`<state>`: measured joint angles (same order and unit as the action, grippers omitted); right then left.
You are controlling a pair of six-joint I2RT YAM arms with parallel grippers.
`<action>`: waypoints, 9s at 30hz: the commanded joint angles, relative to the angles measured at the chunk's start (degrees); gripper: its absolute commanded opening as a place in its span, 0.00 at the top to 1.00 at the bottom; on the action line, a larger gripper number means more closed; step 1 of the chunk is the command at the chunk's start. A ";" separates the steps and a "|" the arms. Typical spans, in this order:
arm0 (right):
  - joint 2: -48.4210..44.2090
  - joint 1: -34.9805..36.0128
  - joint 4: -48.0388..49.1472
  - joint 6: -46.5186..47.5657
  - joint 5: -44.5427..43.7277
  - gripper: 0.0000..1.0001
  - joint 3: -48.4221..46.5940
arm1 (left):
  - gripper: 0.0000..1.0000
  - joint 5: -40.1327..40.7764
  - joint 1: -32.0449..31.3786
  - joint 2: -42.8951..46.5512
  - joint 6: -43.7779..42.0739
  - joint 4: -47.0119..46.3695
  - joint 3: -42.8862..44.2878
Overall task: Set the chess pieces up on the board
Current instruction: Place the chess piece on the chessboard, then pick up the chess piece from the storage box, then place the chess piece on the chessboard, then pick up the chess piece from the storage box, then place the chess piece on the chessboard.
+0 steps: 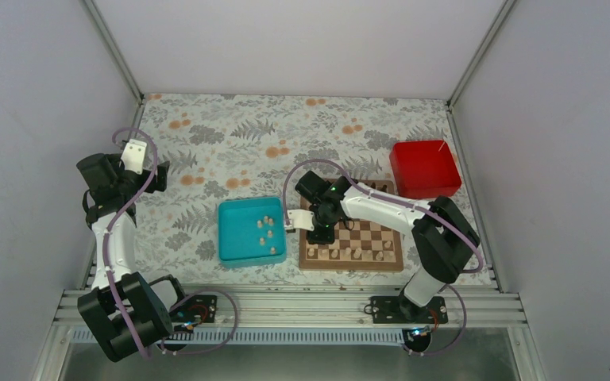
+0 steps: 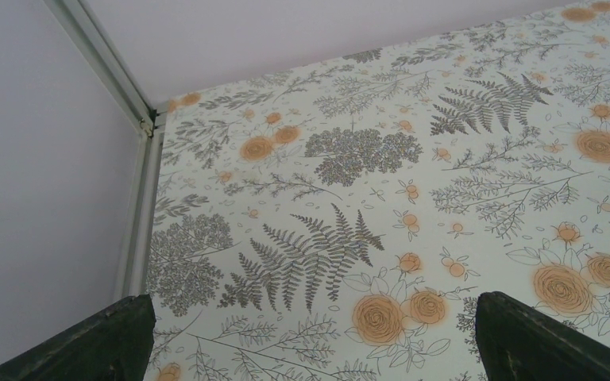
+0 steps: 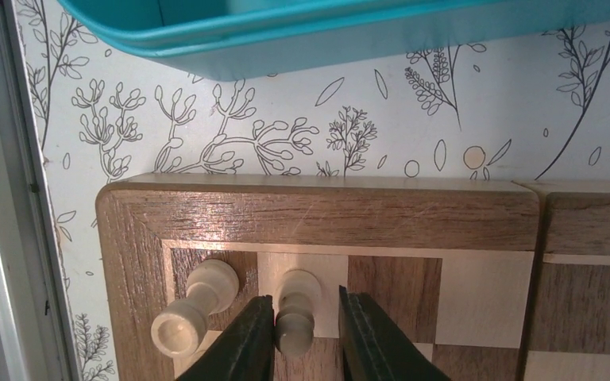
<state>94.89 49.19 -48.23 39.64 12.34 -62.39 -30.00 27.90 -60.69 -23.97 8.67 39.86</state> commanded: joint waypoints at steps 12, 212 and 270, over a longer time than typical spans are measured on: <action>8.35 3.50 -5.20 2.62 -2.99 0.58 -20.94 | 0.00 -0.67 0.29 1.23 -0.35 -1.16 0.17; 18.89 9.14 -7.02 9.34 -2.02 0.53 -32.65 | 0.00 -0.01 0.98 0.82 -1.10 -1.37 -0.02; -10.83 -6.21 -4.56 4.31 0.18 0.95 -4.09 | 0.00 1.46 0.95 0.79 -0.73 -1.15 0.57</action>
<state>85.52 42.59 -53.63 45.74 10.31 -71.35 -28.60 28.51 -60.69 -24.62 8.64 39.86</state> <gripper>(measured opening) 0.107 0.999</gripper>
